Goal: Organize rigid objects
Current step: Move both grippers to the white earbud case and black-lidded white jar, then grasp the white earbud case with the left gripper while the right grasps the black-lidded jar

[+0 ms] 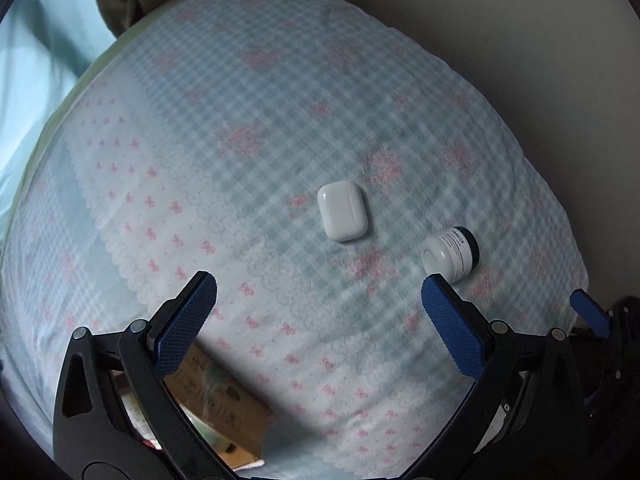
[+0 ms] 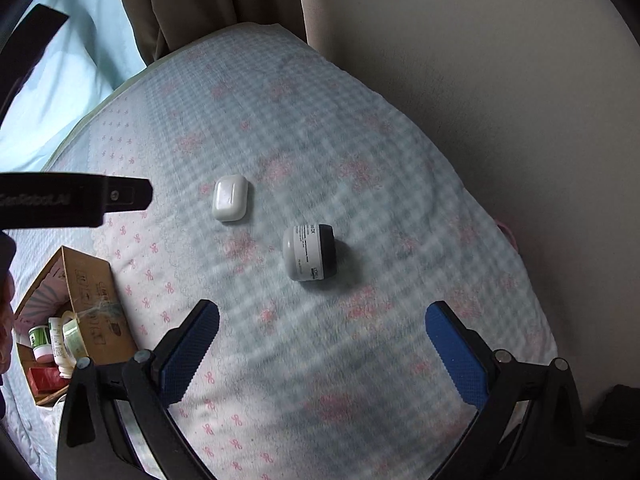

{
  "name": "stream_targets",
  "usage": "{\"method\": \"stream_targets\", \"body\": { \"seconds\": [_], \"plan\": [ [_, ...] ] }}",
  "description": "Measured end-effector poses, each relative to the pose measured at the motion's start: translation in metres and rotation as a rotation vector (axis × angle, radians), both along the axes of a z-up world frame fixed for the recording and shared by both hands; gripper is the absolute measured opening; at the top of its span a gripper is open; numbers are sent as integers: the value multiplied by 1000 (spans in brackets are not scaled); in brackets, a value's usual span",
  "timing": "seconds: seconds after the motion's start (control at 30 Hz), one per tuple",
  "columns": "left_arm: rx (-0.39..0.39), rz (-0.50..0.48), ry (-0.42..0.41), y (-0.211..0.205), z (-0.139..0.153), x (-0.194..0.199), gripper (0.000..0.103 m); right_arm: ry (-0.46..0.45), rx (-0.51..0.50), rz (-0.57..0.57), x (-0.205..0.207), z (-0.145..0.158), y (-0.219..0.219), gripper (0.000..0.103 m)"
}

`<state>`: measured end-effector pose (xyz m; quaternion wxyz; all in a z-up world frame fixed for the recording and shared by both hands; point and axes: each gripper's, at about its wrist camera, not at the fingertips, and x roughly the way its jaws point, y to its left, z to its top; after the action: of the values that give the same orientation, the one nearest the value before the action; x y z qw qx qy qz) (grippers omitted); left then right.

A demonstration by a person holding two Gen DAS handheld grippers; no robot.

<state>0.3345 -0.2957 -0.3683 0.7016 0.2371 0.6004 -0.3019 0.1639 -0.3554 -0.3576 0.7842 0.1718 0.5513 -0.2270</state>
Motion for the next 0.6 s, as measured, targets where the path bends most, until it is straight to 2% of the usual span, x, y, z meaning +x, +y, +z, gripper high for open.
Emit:
{"method": "stream_targets", "body": {
  "seconds": [0.1,0.33,0.5,0.57,0.6],
  "plan": [
    [31,-18,33,-22,-31,8,102,0,-3,3,9,-19,-6,101],
    [69,14,81,-43,-90,24,100,-3,-28,43,33,-60,-11,86],
    [82,25,83,-52,-119,29,89,-1,5,41,46,-87,-15,81],
    [86,25,91,-56,-128,29,79,0,16,39,51,-93,-16,75],
    [93,25,97,-58,-133,29,77,0,20,38,53,-96,-17,75]
  ]
}}
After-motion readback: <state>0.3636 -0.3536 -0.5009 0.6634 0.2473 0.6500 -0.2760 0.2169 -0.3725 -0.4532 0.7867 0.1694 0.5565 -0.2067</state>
